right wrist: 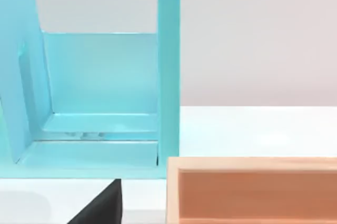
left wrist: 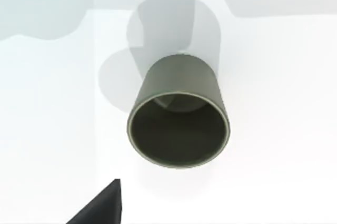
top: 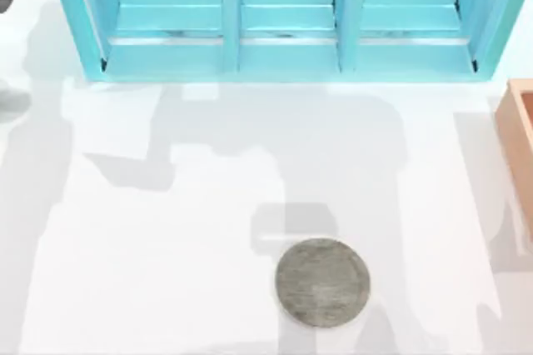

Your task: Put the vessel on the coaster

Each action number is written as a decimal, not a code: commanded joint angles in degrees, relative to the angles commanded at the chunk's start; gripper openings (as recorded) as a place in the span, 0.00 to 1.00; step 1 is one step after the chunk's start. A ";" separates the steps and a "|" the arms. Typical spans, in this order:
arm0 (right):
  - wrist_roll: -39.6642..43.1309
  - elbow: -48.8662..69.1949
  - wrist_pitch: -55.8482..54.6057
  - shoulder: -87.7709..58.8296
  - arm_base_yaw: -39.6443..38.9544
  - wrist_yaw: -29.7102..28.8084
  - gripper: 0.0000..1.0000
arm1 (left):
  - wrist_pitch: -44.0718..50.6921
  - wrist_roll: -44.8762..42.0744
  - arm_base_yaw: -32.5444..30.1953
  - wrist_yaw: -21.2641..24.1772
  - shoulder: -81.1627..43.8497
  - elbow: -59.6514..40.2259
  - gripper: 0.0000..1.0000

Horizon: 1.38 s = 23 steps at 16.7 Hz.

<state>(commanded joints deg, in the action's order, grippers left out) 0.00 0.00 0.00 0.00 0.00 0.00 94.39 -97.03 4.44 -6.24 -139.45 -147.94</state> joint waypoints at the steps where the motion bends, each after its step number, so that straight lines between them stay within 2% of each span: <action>1: 0.00 0.00 0.00 0.00 0.00 0.00 1.00 | 1.64 -1.03 0.78 0.14 -2.76 -3.59 1.00; 7: 0.00 0.00 0.00 0.00 0.00 0.00 1.00 | 7.23 -4.03 4.36 1.01 -12.76 -17.20 1.00; 15: 0.00 0.00 0.00 0.00 0.00 0.00 1.00 | 7.48 -4.11 4.43 1.07 -13.46 -18.13 1.00; 19: 0.00 0.00 0.00 0.00 0.00 0.00 1.00 | 3.14 -4.14 4.67 1.08 -12.07 -12.32 1.00; 23: 0.00 0.00 0.00 0.00 0.00 0.00 1.00 | -5.70 -4.45 5.07 1.07 -9.33 -0.77 1.00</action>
<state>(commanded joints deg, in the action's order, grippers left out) 0.00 0.00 0.00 0.00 0.00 0.00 88.69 -101.48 9.51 -5.17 -148.78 -148.71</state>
